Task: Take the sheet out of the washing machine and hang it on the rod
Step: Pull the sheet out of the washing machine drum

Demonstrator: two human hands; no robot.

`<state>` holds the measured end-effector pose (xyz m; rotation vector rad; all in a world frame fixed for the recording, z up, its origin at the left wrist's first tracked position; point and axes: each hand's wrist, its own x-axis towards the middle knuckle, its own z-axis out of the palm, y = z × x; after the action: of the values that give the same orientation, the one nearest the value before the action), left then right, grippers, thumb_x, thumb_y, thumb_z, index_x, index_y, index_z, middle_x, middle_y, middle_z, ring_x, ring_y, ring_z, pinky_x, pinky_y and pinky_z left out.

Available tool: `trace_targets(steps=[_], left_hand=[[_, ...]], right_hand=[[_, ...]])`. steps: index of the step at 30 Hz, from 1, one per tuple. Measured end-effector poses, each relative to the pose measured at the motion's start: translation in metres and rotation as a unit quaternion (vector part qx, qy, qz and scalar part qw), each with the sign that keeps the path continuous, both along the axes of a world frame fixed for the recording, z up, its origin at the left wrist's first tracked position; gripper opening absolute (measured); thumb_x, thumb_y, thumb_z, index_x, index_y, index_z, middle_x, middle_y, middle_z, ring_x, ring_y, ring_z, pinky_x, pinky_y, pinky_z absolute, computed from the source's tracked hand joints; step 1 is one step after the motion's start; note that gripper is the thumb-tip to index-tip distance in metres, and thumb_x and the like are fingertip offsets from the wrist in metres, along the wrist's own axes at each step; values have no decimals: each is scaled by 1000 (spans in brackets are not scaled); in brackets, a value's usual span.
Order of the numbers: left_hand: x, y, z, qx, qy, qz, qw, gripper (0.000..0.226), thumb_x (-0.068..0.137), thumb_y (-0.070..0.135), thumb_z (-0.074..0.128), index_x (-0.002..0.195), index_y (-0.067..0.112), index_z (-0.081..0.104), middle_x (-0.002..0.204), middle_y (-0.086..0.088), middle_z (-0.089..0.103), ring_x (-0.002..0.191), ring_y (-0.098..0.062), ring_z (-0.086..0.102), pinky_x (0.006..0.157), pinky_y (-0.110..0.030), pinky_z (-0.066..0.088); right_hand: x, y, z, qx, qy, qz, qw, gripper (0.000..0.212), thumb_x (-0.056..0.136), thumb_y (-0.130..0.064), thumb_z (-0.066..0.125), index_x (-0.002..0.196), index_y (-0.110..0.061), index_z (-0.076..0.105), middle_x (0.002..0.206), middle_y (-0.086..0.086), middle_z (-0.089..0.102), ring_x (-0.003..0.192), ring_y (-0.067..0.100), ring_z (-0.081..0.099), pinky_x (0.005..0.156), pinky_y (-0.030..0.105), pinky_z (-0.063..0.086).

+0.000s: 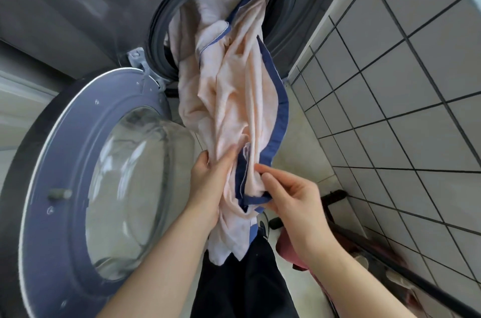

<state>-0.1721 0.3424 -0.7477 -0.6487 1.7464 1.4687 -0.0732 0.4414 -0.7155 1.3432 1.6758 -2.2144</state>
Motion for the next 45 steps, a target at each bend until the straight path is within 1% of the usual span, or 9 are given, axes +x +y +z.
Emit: trace_targets(steps=[3,9,13,20,25,27,33,41,45], left_hand=[[2,3,1,-21,3,-44,999,62,55,59,80,104,24,64,94,2,75,86,-18,73,84,-44,57],[4,-5,-5,-109,66,-80,989,40,69,14,79,103,23,60,93,3,72,81,-13,70,73,-32,57],[4,-11,-3,-111,91,-105,984,38,73,7,72,106,21,58,94,3,70,81,-11,67,62,-22,48],[8,-21,1,-102,104,-146,978,30,74,8,71,98,20,57,86,3,69,70,-6,65,52,-10,45],[8,-24,2,-100,103,-147,979,30,74,9,71,97,23,58,85,5,70,72,-6,66,59,-17,50],[7,-24,1,-105,103,-142,979,30,75,9,71,98,23,59,87,5,70,70,-4,66,57,-14,48],[5,-23,3,-118,79,-112,984,31,75,11,71,101,23,59,90,5,70,79,-10,67,62,-22,49],[5,-16,12,-89,48,-72,992,33,73,13,74,102,25,62,91,2,73,81,-15,71,76,-33,56],[1,-9,24,-58,35,-72,995,38,71,23,78,106,27,63,96,4,74,88,-15,71,86,-41,57]], right_hand=[[-3,-6,-6,24,-39,56,997,24,95,-6,52,107,-10,72,90,7,75,81,25,72,77,51,57],[-6,2,2,-58,-18,156,986,25,96,-6,50,107,-11,71,97,5,74,87,16,71,76,38,60],[-22,33,-16,87,-52,35,994,6,94,-15,55,99,-17,52,101,7,61,77,18,67,68,38,58],[-97,91,-80,115,-221,61,967,71,87,-49,59,141,-12,31,121,-1,48,110,23,55,91,39,49],[-121,93,-103,-32,-185,1,982,35,88,-29,67,107,-2,59,102,12,67,92,30,66,83,44,56],[-123,91,-97,28,-144,-20,989,11,91,-14,58,94,-4,63,89,10,67,82,27,64,76,38,56],[-97,101,-53,185,-54,-118,974,18,87,-10,42,72,-9,53,65,1,44,59,15,37,53,26,32],[-35,51,-4,287,18,101,953,32,94,-5,46,74,-27,59,56,-9,53,54,4,42,51,17,35],[-14,19,6,263,5,219,940,37,87,6,51,104,-21,70,81,-13,64,75,5,60,69,11,46]])
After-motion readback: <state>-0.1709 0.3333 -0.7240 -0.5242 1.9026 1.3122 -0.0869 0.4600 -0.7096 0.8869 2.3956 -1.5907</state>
